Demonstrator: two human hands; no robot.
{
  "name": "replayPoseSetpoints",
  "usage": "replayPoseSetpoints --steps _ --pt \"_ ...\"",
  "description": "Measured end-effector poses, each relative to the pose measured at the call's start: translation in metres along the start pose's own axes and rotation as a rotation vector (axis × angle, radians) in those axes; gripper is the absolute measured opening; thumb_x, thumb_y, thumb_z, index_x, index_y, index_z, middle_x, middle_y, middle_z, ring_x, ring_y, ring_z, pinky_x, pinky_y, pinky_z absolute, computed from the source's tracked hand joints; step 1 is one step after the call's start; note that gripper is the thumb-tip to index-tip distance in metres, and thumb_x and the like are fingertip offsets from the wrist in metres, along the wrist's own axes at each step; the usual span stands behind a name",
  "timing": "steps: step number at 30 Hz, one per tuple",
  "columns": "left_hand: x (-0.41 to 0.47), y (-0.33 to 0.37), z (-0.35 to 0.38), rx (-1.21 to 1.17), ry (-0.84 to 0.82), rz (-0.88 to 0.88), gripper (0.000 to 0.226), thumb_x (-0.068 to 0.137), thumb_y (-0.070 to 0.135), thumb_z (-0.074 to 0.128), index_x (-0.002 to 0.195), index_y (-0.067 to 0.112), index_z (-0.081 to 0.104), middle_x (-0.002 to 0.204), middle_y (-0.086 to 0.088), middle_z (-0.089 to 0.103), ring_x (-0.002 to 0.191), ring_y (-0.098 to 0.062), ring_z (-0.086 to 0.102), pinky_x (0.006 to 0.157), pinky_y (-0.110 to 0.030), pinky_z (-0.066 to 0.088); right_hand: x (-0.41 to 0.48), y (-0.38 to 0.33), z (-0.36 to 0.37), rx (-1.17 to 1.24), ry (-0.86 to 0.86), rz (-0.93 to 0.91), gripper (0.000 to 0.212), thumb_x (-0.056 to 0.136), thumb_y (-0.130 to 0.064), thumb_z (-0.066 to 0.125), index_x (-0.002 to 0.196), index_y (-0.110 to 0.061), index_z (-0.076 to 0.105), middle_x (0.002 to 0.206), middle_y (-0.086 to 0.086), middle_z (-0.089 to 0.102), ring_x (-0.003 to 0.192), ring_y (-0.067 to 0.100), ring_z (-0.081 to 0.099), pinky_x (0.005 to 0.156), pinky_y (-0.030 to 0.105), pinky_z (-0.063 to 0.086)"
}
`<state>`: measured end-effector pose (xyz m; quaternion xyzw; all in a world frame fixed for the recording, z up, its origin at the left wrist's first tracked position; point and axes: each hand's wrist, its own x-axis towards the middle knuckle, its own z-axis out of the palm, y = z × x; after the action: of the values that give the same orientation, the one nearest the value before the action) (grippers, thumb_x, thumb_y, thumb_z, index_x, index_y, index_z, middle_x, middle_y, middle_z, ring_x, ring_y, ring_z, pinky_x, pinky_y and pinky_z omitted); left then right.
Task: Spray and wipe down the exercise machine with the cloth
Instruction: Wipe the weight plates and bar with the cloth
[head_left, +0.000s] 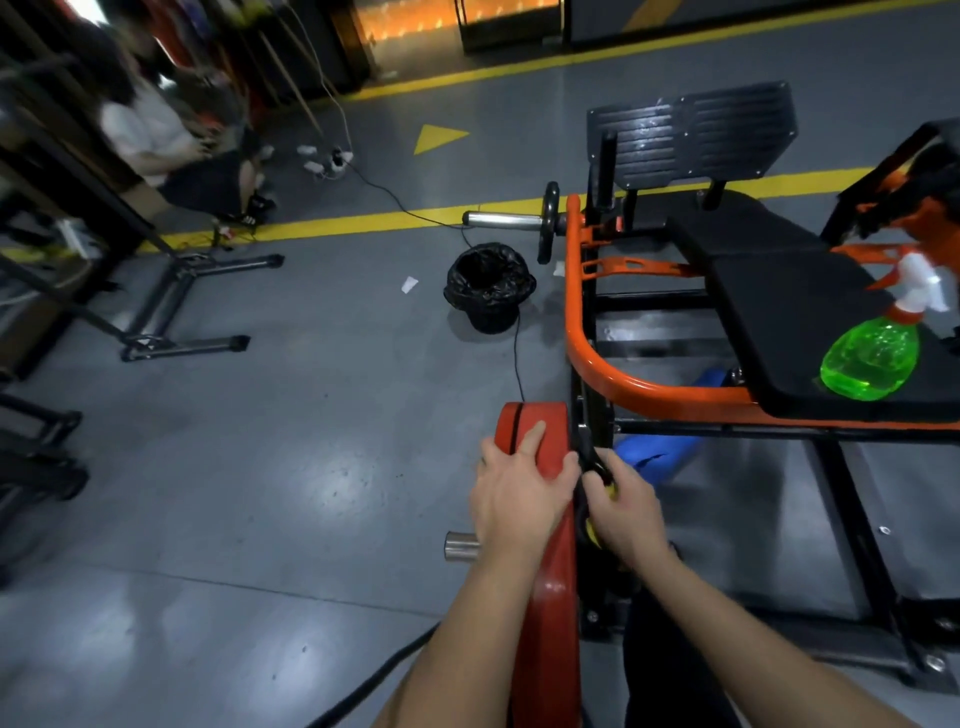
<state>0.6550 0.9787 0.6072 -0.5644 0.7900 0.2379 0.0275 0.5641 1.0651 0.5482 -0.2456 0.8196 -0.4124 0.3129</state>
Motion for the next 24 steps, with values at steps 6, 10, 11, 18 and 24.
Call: replayPoseSetpoints --steps 6,10,11,18,24 --pt "-0.007 -0.008 -0.007 -0.046 0.000 0.014 0.065 0.083 0.075 0.056 0.141 0.051 0.043 0.126 -0.002 0.040 0.120 -0.030 0.053 0.096 -0.041 0.050 0.048 -0.009 0.008 0.011 -0.052 0.137 0.040 0.098 -0.037 0.042 0.133 -0.026 0.057 0.132 0.010 0.064 0.121 0.034 0.057 0.099 0.045 0.042" --pt "-0.007 -0.006 -0.015 -0.048 -0.035 -0.001 0.065 0.080 0.074 0.061 0.138 0.050 0.046 0.122 -0.001 0.039 0.115 -0.032 0.058 0.097 -0.040 0.050 0.021 -0.011 0.005 0.001 -0.047 0.106 0.045 0.097 -0.039 0.046 0.137 -0.023 0.058 0.132 0.011 0.063 0.126 0.035 0.055 0.102 0.044 0.041" --pt "-0.008 -0.005 -0.017 -0.051 -0.048 -0.008 0.065 0.079 0.073 0.062 0.137 0.050 0.047 0.120 0.000 0.038 0.114 -0.032 0.059 0.097 -0.041 0.051 0.013 -0.009 0.004 0.005 -0.043 0.092 0.042 0.100 -0.032 0.050 0.139 -0.019 0.057 0.135 0.013 0.062 0.129 0.034 0.053 0.104 0.042 0.040" --pt "-0.001 0.008 -0.025 0.029 -0.268 -0.097 0.080 0.084 0.064 0.065 0.148 0.040 0.025 0.135 -0.009 0.032 0.116 -0.036 0.058 0.099 -0.045 0.050 -0.006 0.005 0.016 -0.098 0.075 -0.019 0.043 0.098 -0.026 0.051 0.140 -0.020 0.056 0.127 0.010 0.060 0.118 0.035 0.058 0.093 0.042 0.044" --pt "0.046 0.059 -0.043 0.025 -0.074 -0.257 0.106 0.091 0.063 0.060 0.163 0.026 -0.010 0.167 -0.024 0.014 0.155 -0.044 0.010 0.124 -0.058 0.014 -0.014 0.009 0.025 -0.165 0.182 -0.122 0.062 0.082 -0.042 0.035 0.131 -0.017 0.063 0.109 0.011 0.059 0.096 0.040 0.062 0.075 0.046 0.052"
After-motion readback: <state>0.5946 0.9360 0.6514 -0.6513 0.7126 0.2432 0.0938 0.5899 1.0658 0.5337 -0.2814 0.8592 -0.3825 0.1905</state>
